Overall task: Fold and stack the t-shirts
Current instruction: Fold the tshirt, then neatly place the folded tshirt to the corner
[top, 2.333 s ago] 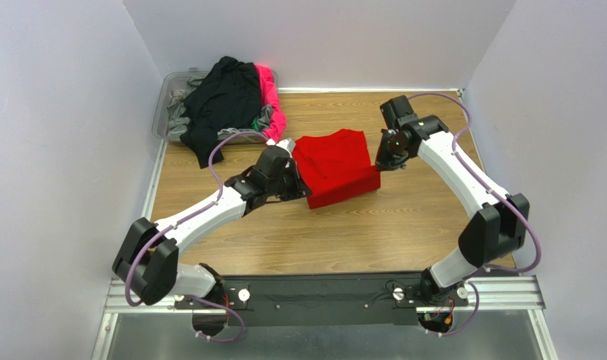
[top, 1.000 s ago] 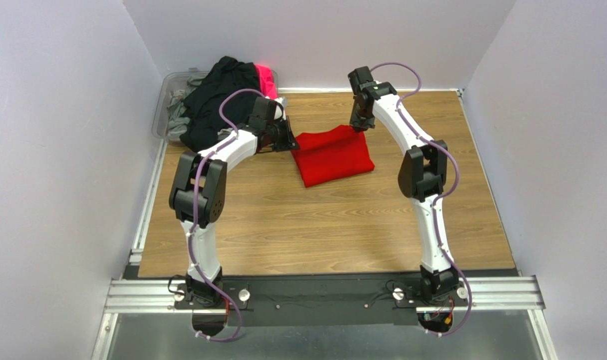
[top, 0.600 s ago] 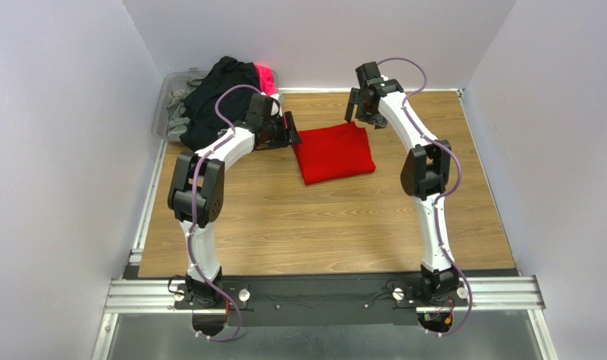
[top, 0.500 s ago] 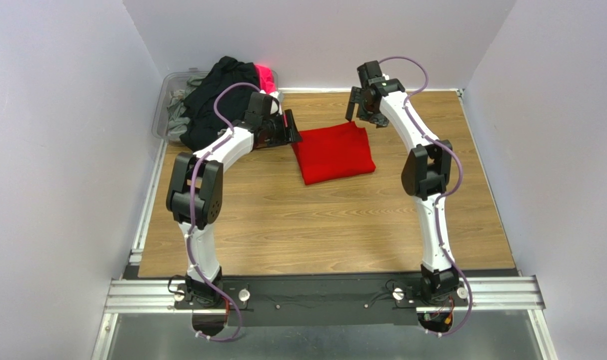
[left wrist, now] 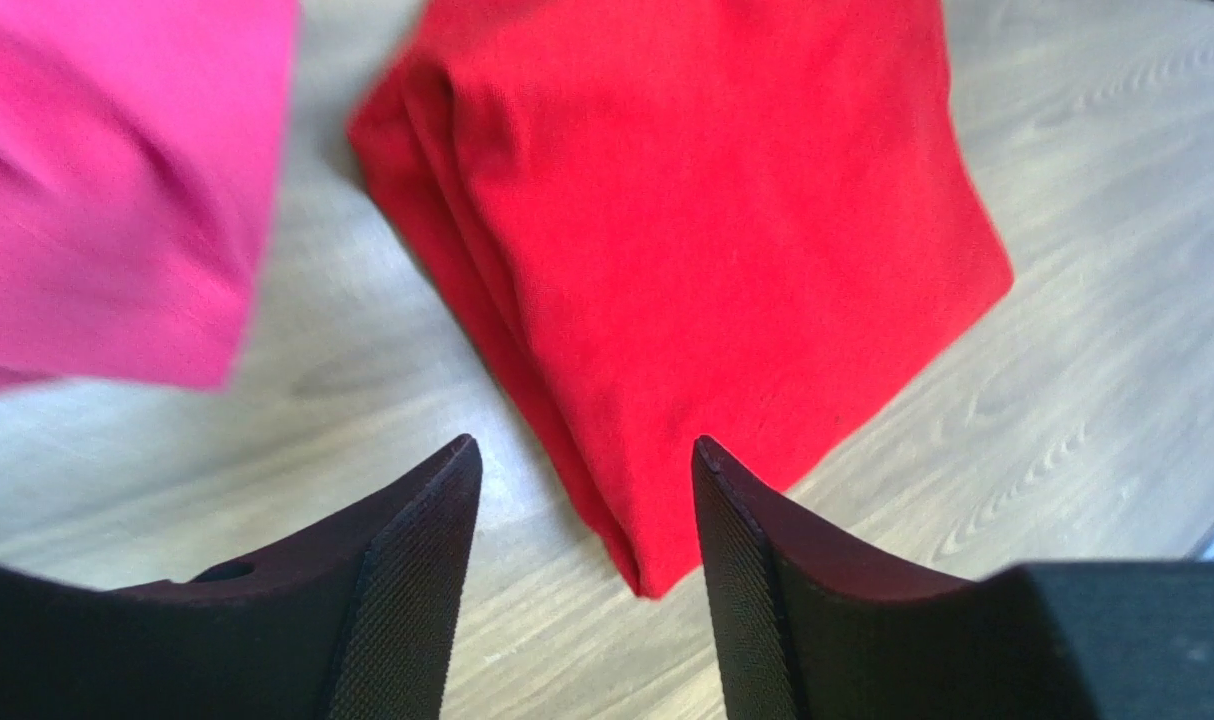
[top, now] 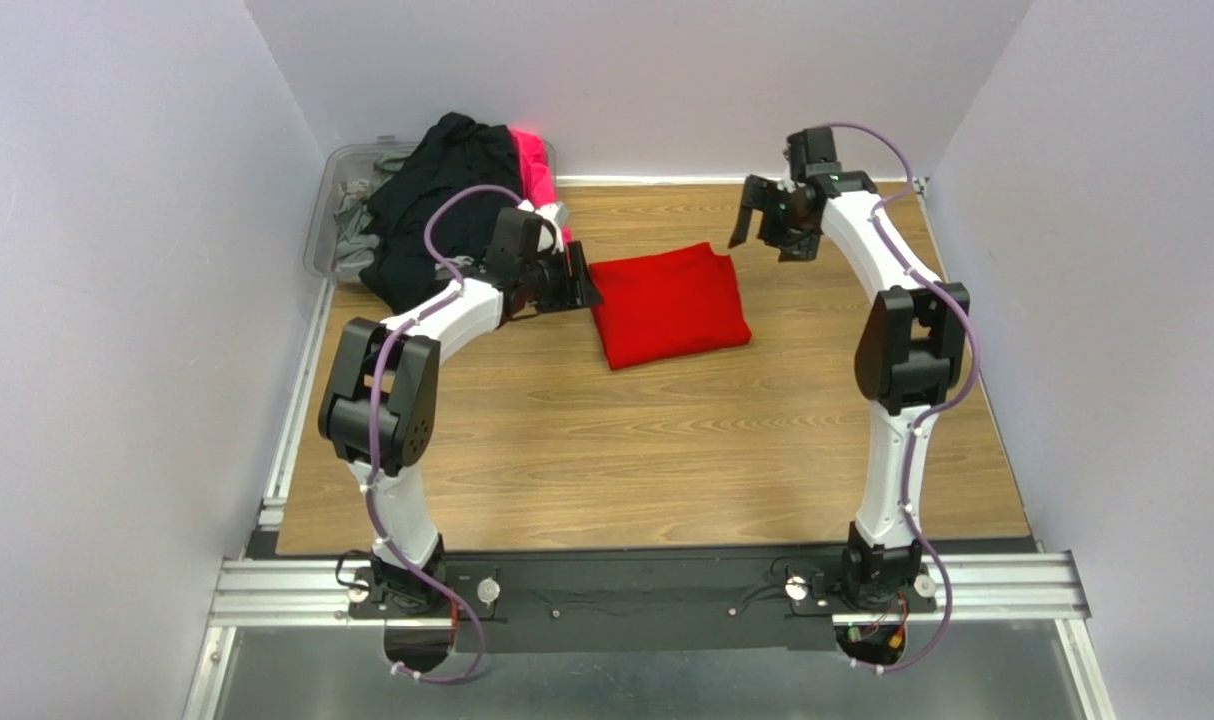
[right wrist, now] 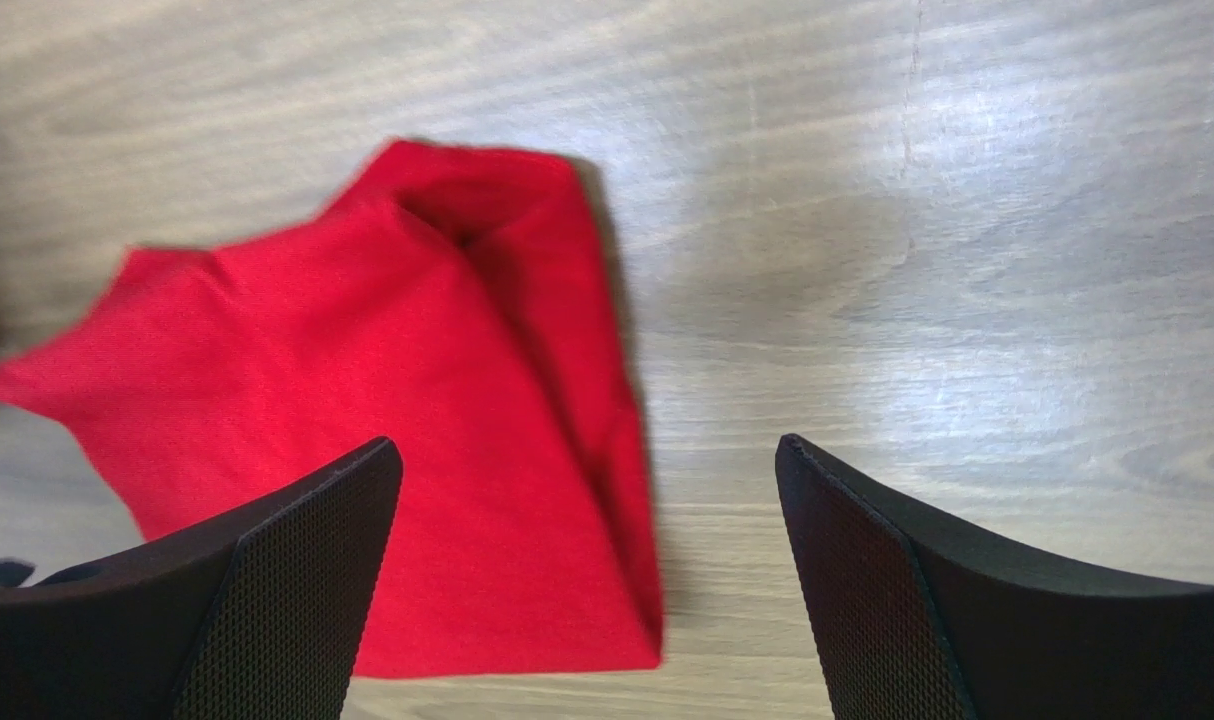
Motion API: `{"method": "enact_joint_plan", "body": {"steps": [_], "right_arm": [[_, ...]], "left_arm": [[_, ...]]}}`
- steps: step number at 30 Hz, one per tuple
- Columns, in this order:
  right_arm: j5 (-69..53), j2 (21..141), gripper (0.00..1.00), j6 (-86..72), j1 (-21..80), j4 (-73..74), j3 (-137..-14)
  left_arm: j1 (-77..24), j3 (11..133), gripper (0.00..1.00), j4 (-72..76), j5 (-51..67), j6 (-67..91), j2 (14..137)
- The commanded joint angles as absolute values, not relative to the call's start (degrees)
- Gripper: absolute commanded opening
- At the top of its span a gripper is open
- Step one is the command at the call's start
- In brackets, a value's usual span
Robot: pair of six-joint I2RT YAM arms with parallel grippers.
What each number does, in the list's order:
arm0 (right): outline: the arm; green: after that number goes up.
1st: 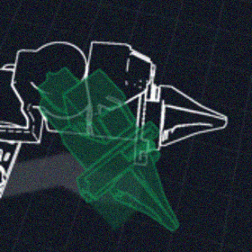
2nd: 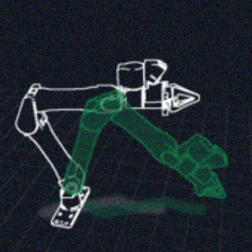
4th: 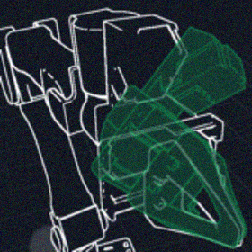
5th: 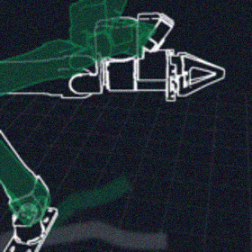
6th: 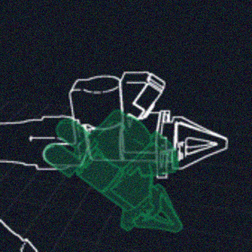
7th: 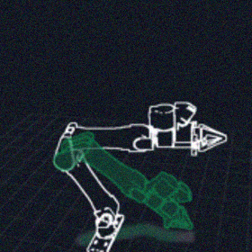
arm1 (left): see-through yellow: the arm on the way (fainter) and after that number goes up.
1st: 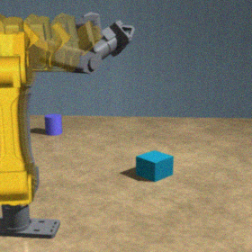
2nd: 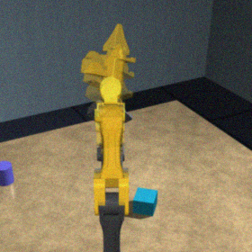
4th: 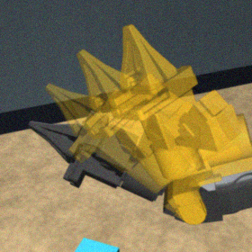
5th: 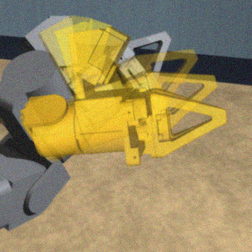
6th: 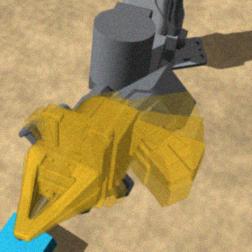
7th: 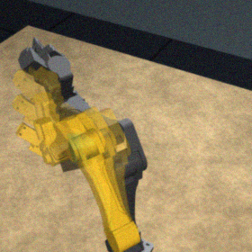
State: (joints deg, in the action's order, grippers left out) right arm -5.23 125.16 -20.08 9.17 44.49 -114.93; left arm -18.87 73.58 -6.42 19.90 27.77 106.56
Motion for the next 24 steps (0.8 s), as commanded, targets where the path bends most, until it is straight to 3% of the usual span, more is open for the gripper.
{"method": "enact_joint_plan", "body": {"steps": [1, 11, 18, 21, 24], "right_arm": [[-16.16, 123.23, 1.0, -13.63, 7.74, 39.21, -109.43], [-30.13, 123.83, 1.0, -9.14, 4.57, 35.25, -101.08], [-31.64, 126.03, 0.99, -8.62, 4.57, 34.37, -100.72], [-31.9, 126.82, 0.95, -8.35, 4.57, 34.37, -100.46], [-32.17, 127.79, 0.92, -8.09, 4.57, 34.19, -99.93]], "left_arm": [[-19.34, 70.67, 0.6, -0.62, 24.69, 29.53, 107.14], [-19.6, 70.66, 0.56, -0.26, 25.23, 29.53, 111.27], [-19.6, 70.31, 0.53, -0.26, 25.14, 29.62, 113.73], [-19.6, 69.79, 0.45, -0.26, 24.26, 29.79, 114.26], [-19.6, 69.08, 0.44, -0.18, 24.17, 29.8, 114.78]]}}
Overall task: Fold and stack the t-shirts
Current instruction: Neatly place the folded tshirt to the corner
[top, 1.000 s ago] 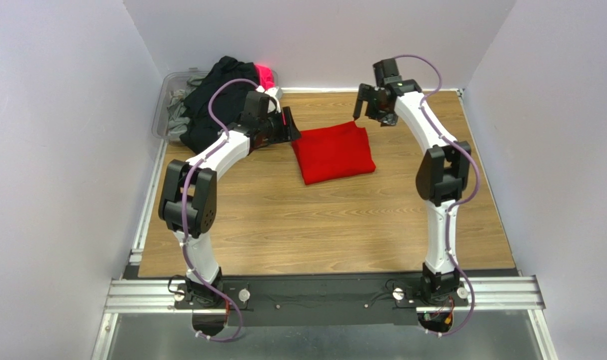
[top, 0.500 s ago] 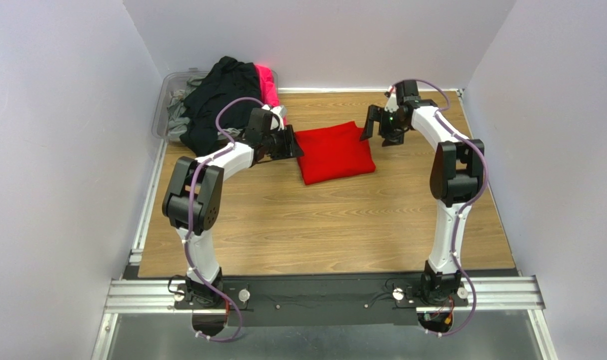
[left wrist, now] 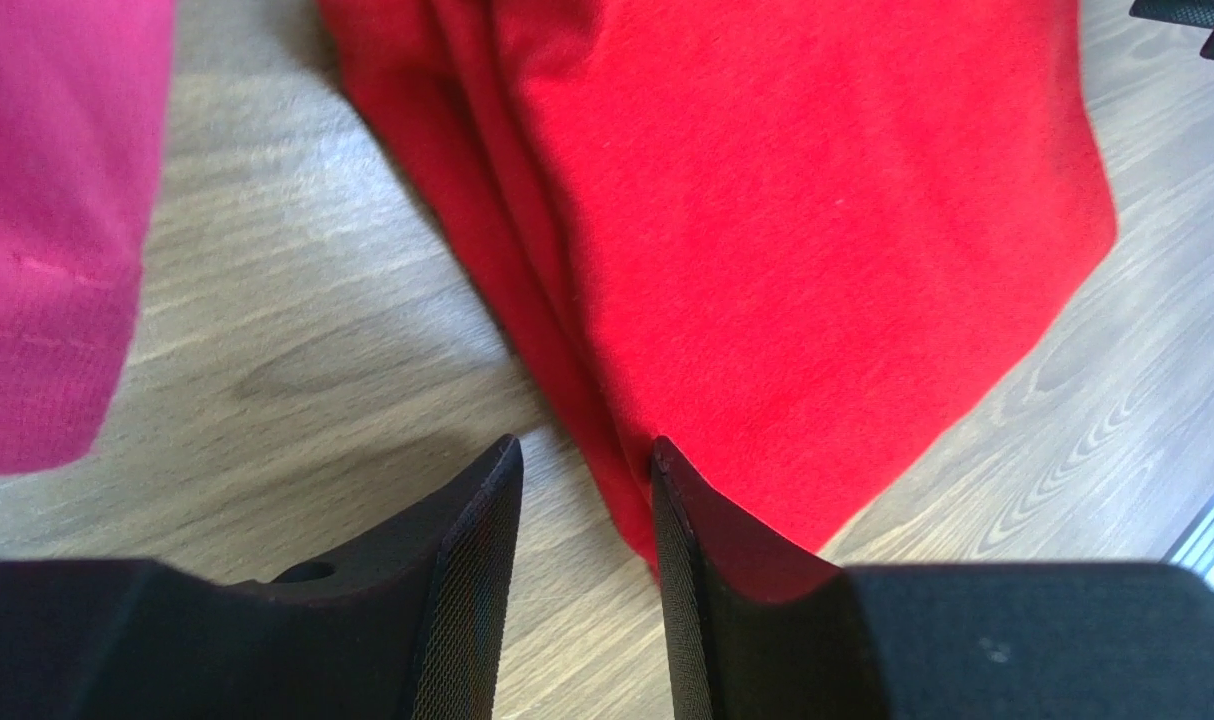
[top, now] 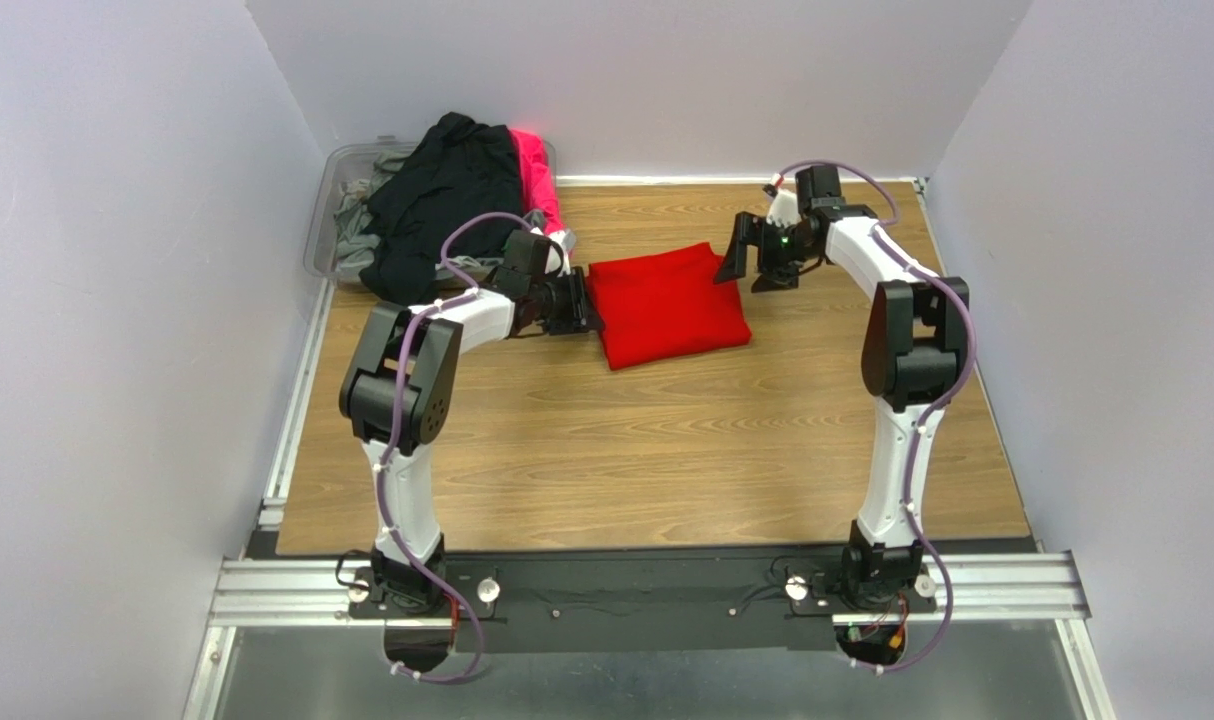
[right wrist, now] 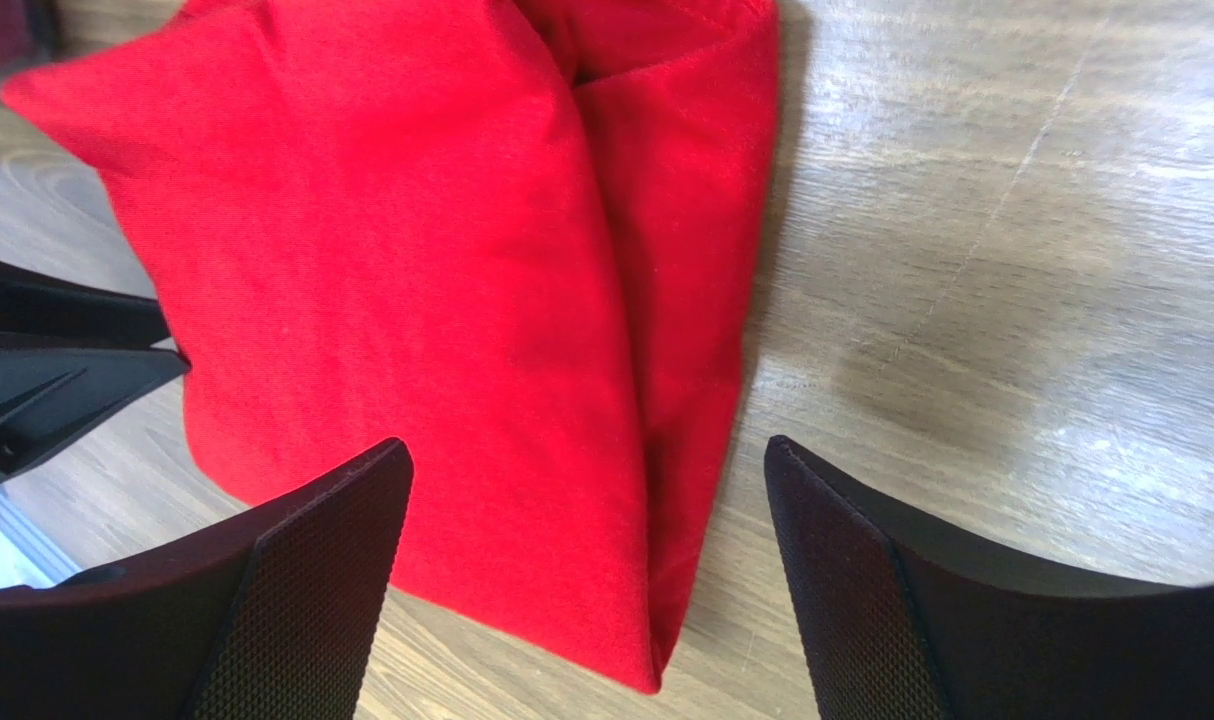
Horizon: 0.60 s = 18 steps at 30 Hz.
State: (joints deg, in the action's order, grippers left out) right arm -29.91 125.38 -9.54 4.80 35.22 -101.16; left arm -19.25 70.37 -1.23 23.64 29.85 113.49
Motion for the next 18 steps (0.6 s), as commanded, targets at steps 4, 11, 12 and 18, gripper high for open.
{"method": "enact_joint_plan", "body": {"steps": [4, 11, 12, 18], "right_arm": [[-32.78, 128.93, 0.9, -7.65, 4.48, 33.84, -99.32], [-34.71, 131.48, 0.88, -7.82, 4.48, 33.31, -100.46], [-35.15, 132.09, 0.86, -8.0, 4.48, 33.22, -100.63], [-38.05, 132.89, 0.81, -8.35, 4.75, 32.43, -99.67]], "left_arm": [[-19.6, 68.64, 0.41, -0.26, 24.0, 29.79, 115.4], [-19.6, 68.2, 0.37, -0.26, 23.82, 29.36, 116.72], [-19.6, 68.03, 0.36, -0.26, 23.64, 29.36, 116.72], [-19.6, 67.85, 0.36, -0.26, 23.29, 29.27, 116.89]]}}
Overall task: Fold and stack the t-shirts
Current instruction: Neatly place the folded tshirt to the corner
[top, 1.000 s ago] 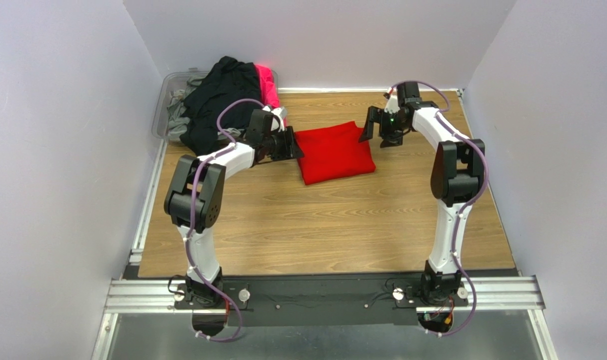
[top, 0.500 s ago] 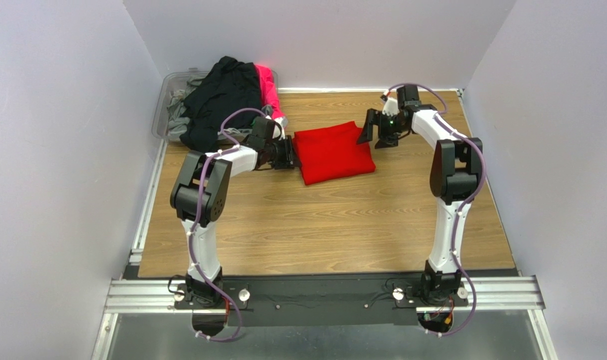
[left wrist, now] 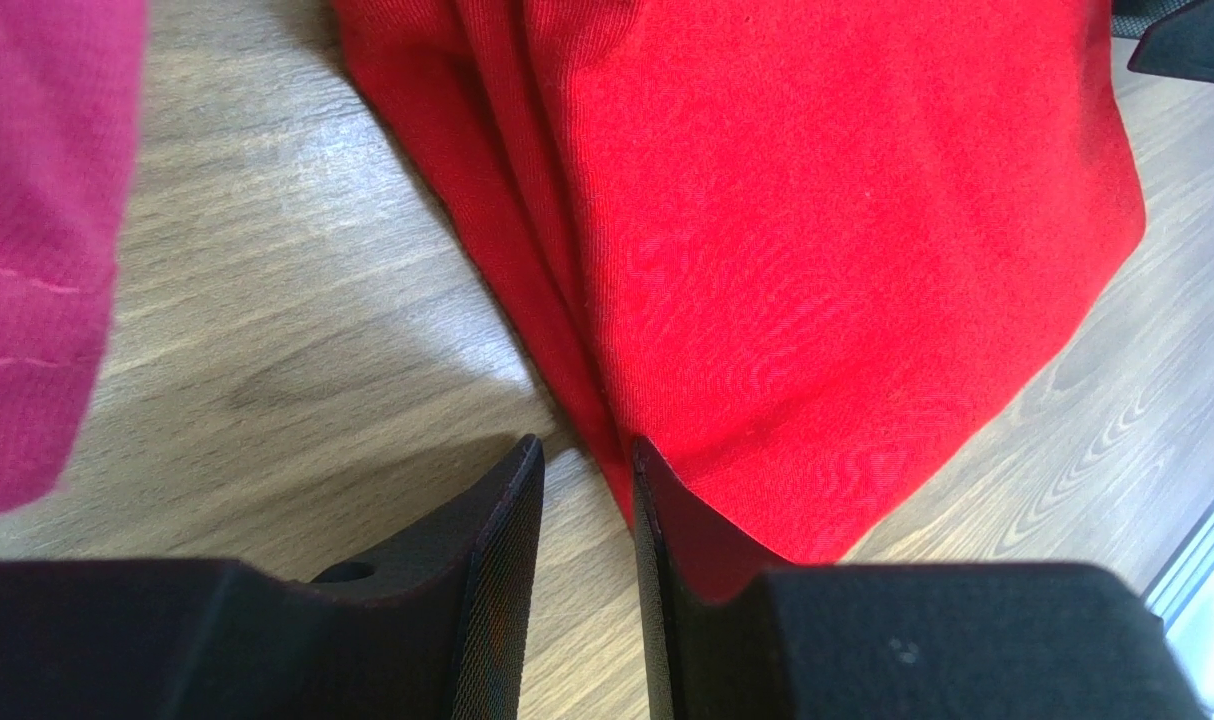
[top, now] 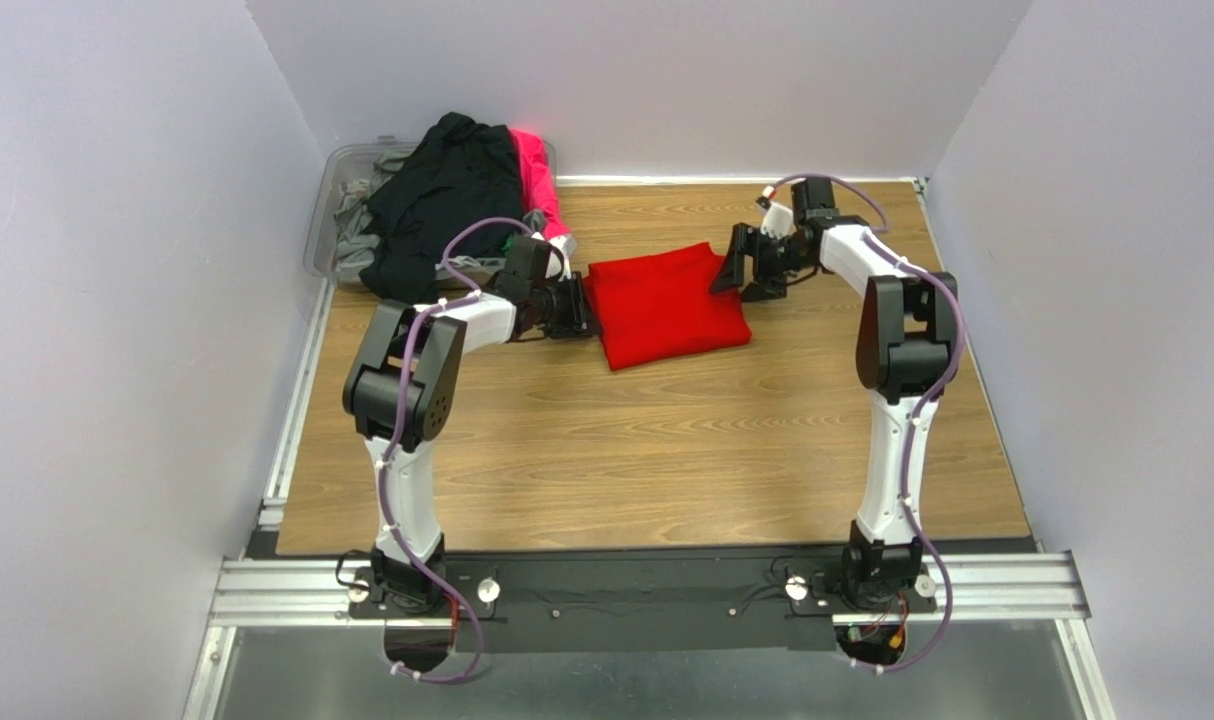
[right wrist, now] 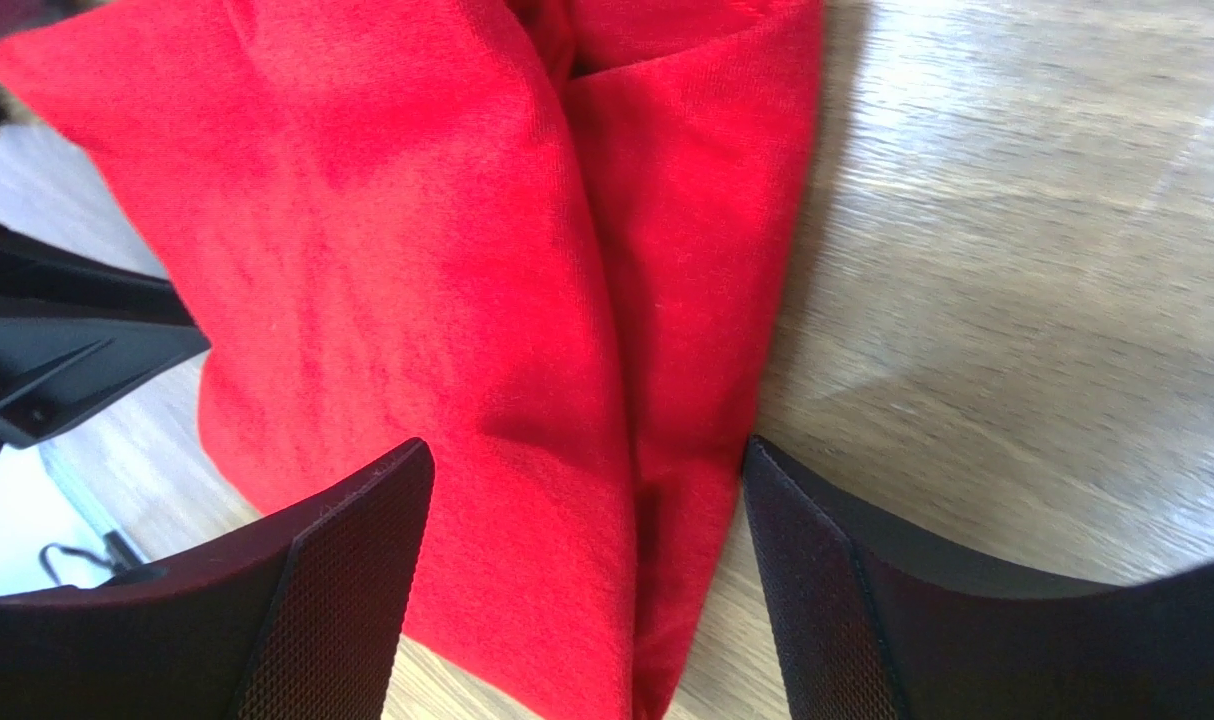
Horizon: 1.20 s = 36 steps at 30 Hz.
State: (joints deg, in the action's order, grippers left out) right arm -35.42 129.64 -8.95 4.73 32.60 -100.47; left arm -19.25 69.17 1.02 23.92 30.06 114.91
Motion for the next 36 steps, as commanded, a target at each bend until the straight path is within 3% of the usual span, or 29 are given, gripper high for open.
{"method": "enact_joint_plan", "body": {"steps": [1, 8, 14, 17, 19, 22, 36], "right_arm": [[-38.23, 132.98, 0.8, -8.44, 4.83, 32.17, -99.32], [-38.23, 133.5, 0.71, -8.35, 6.41, 31.99, -99.14], [-38.23, 134.12, 0.54, -8.35, 7.64, 32.08, -99.58], [-37.53, 134.03, 0.41, -8.88, 7.56, 32.08, -100.1], [-35.78, 133.68, 0.2, -9.14, 7.65, 32.17, -100.46], [-32.27, 133.33, 0.03, -9.32, 7.56, 32.26, -101.07], [-8.19, 132.28, 0.01, -5.1, 1.24, 37.0, -106.69]], "left_arm": [[-19.6, 67.85, 0.36, -0.26, 23.03, 29.35, 116.81], [-19.69, 68.38, 0.36, -0.26, 23.38, 29.36, 117.33], [-19.86, 68.73, 0.36, -0.26, 23.38, 29.35, 117.33], [-19.86, 69.08, 0.38, -0.26, 23.47, 29.44, 117.16], [-19.86, 69.17, 0.43, -0.26, 23.55, 29.53, 116.63], [-19.86, 69.43, 0.48, -0.26, 23.38, 29.71, 115.58], [-19.86, 66.18, 0.52, -1.4, 22.5, 30.94, 106.88]]}}
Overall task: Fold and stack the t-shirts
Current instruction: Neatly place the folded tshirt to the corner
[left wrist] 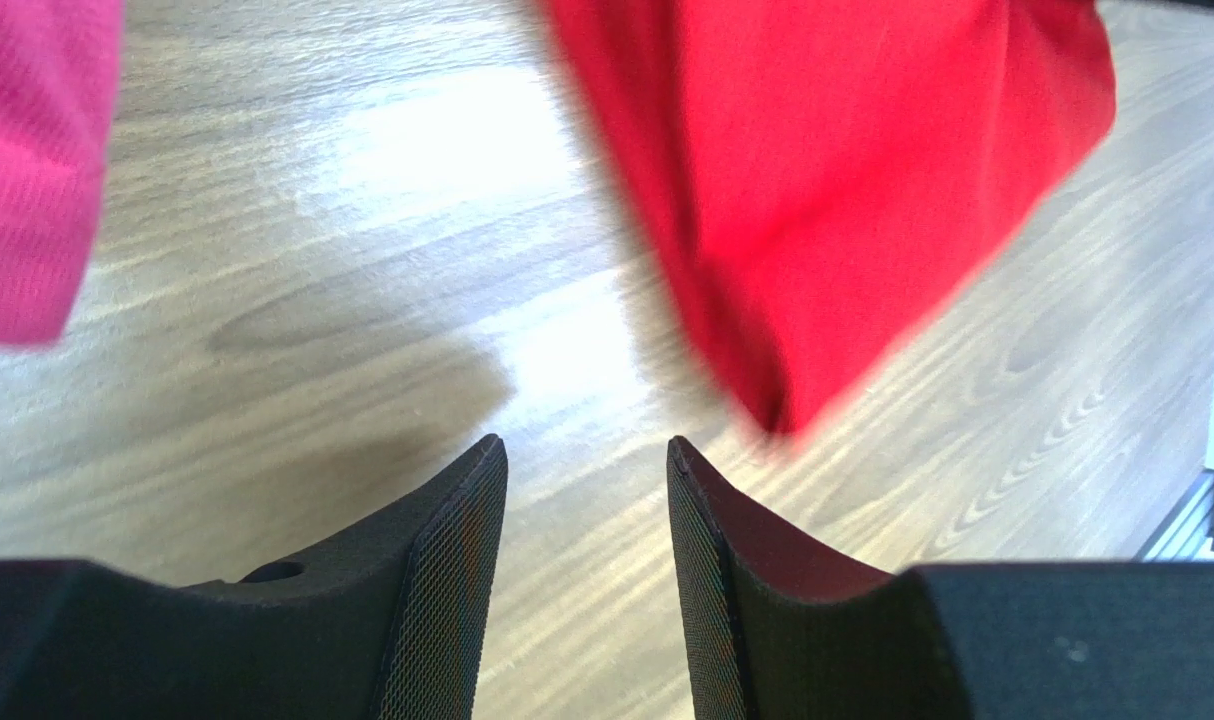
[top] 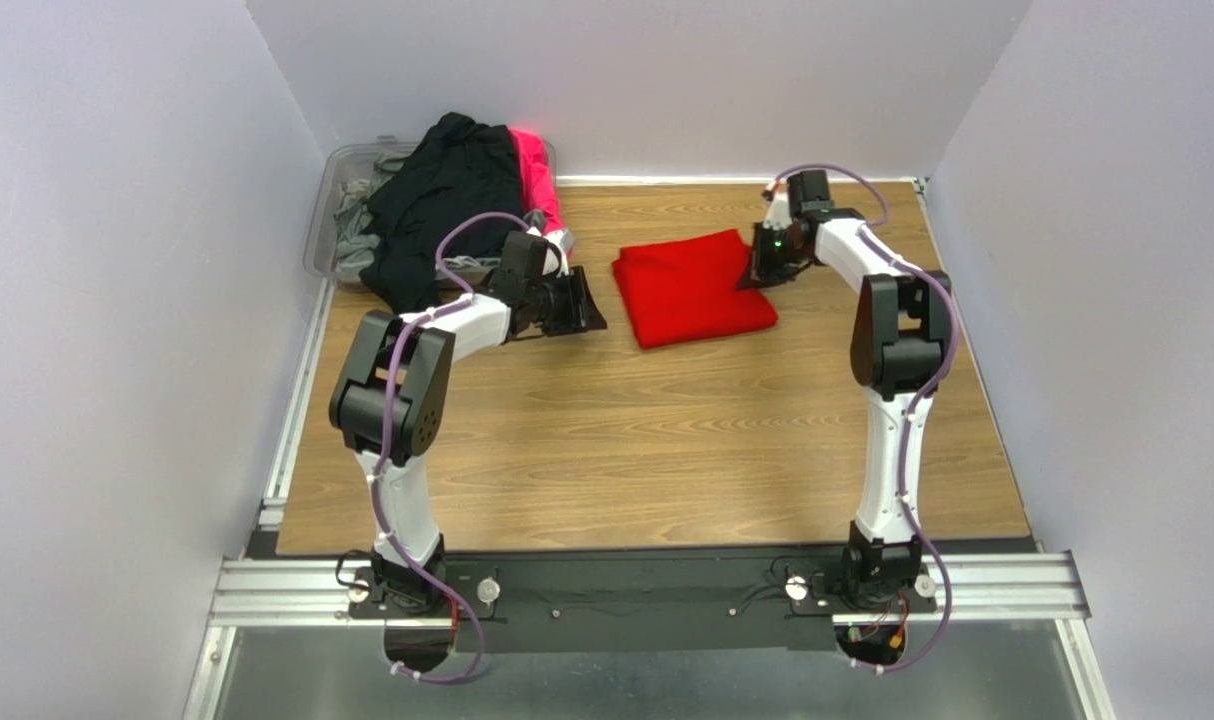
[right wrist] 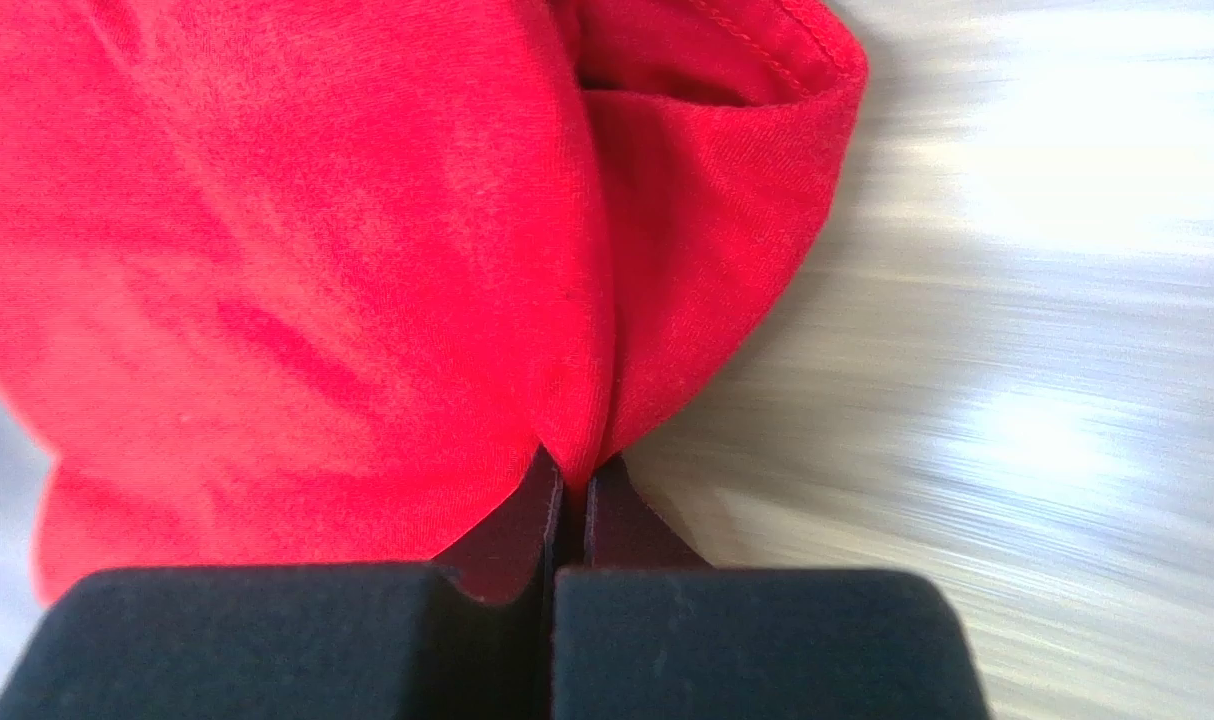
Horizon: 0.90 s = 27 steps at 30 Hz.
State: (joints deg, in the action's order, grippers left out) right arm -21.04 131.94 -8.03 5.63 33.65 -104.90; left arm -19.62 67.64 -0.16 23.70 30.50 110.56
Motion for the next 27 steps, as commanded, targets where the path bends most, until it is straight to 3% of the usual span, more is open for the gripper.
{"method": "enact_joint_plan", "body": {"steps": [1, 18, 27], "right_arm": [[-7.13, 132.54, 0.01, -4.84, 0.27, 37.26, -107.83], [5.18, 141.23, 0.01, -1.14, -12.82, 41.83, -124.79], [9.4, 140.71, 0.01, -1.49, -16.43, 41.92, -127.62]], "left_arm": [[-19.86, 65.66, 0.52, -1.75, 22.33, 31.02, 106.18], [-19.86, 61.09, 0.52, -6.41, 19.34, 31.2, 97.48], [-19.86, 61.08, 0.52, -7.21, 18.28, 32.43, 94.93]]}}
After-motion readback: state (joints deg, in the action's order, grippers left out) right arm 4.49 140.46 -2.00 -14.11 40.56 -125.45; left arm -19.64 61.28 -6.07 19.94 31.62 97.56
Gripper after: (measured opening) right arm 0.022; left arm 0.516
